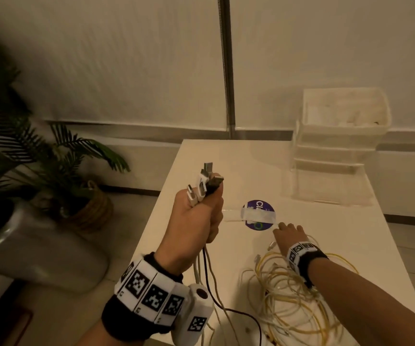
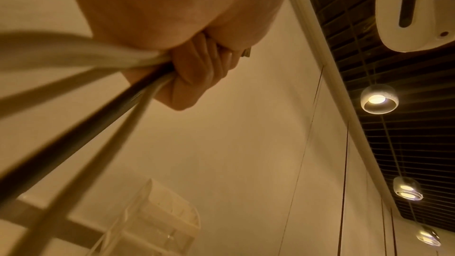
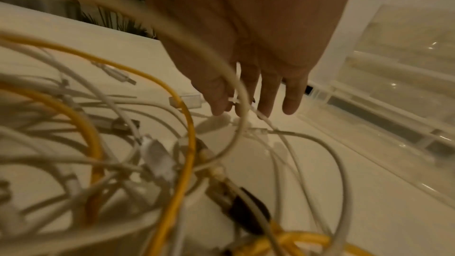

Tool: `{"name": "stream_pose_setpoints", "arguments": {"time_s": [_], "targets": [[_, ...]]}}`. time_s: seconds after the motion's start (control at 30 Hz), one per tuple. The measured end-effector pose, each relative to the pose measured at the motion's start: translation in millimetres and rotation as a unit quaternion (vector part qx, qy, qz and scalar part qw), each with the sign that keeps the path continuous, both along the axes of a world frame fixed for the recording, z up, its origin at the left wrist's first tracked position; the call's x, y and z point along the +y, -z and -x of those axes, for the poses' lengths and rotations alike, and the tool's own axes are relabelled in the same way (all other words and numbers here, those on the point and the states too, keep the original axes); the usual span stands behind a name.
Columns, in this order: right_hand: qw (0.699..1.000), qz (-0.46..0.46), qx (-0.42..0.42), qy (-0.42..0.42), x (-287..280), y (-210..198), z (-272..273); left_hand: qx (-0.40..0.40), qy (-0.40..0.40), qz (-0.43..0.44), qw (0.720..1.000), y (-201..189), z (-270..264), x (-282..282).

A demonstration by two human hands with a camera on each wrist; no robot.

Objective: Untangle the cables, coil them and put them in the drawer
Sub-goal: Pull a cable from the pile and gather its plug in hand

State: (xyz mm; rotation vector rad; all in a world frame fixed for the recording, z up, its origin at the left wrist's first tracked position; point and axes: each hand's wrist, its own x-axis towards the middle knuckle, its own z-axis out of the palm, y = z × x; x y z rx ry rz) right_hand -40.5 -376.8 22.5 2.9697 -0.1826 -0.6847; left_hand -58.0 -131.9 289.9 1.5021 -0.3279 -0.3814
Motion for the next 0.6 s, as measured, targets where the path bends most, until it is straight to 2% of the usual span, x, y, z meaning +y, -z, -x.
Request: {"name": "stream_pose_setpoints", "arguments": {"time_s": [0.07, 0.13, 0.2, 0.23, 0.27, 0.3, 0.37, 0.43, 0.47, 0.5, 0.53, 0.6], "targets": [[1.000, -0.006, -0.009, 0.009, -8.4, -6.0, -0.1, 0.008, 0.003, 0.004, 1.000, 1.9, -5.3, -2.1], [0.995, -0.059, -0.050, 0.065, -20.5, -20.9, -2.1, 0.014, -0.001, 0.001, 1.000, 2.6, -9.6, -5.8], [0.971, -0.154, -0.083, 0.164, -38.1, -50.2, -1.8, 0.017, 0.002, 0.001, 1.000, 2.1, -12.7, -10.5], [0.945, -0.213, -0.111, 0.221, -49.7, -69.7, 0.2, 0.017, 0.007, 0.007, 1.000, 1.1, -14.2, -14.1], [0.904, -0.290, -0.146, 0.278, -59.0, -87.7, 2.4, 0.019, 0.011, 0.013, 1.000, 1.5, -15.3, -16.5], [0.841, -0.382, -0.181, 0.339, -67.2, -106.6, 7.4, 0.020, 0.017, 0.016, 1.000, 1.5, -15.7, -19.2], [0.682, -0.553, -0.236, 0.416, -76.7, -140.6, 23.3, 0.016, 0.034, 0.020, 0.999, -0.7, -15.1, -25.9], [0.545, -0.679, -0.253, 0.421, -76.2, -173.1, 44.8, 0.016, 0.053, 0.037, 0.998, -4.7, -13.5, -34.7], [0.493, -0.729, -0.250, 0.404, -71.5, -188.1, 55.4, 0.022, 0.059, 0.048, 0.997, -6.8, -12.6, -38.4], [0.458, -0.763, -0.252, 0.380, -63.9, -204.7, 66.5, 0.026, 0.067, 0.059, 0.996, -10.3, -11.4, -43.0], [0.439, -0.787, -0.254, 0.351, -52.8, -218.9, 76.9, 0.030, 0.073, 0.067, 0.995, -12.0, -10.6, -47.1], [0.446, -0.800, -0.263, 0.302, -20.9, -245.3, 97.3, 0.037, 0.083, 0.074, 0.993, -16.5, -6.9, -55.2]]}}
